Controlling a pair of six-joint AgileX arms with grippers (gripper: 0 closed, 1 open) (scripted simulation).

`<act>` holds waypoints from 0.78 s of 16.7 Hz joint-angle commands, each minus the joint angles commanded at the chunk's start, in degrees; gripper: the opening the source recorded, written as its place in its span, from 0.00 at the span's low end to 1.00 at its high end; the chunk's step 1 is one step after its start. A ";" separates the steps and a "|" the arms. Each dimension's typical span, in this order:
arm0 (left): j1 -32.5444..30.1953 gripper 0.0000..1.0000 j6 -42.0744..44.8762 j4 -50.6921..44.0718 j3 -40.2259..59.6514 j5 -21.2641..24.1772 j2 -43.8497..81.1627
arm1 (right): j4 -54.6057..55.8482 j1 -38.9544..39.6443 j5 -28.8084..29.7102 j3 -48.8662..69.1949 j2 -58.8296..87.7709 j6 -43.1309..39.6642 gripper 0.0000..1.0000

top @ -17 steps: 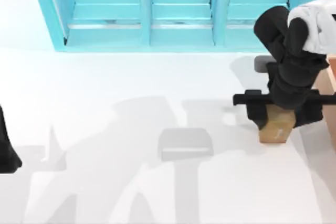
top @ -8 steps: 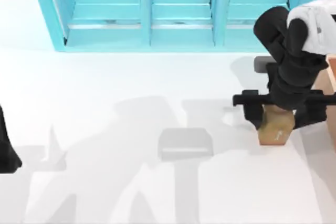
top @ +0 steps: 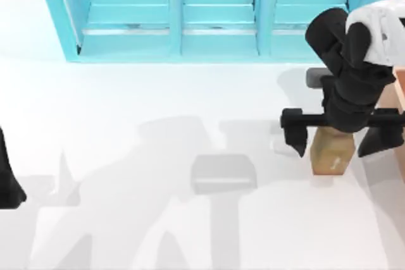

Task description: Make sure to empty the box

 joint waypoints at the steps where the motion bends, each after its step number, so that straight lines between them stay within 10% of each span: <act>1: 0.00 1.00 0.00 0.00 0.00 0.00 0.00 | 0.00 0.00 0.00 0.00 0.00 0.00 1.00; 13: 0.00 1.00 0.00 0.00 0.00 0.00 0.00 | -16.70 -0.18 -0.03 12.07 -4.62 -0.19 1.00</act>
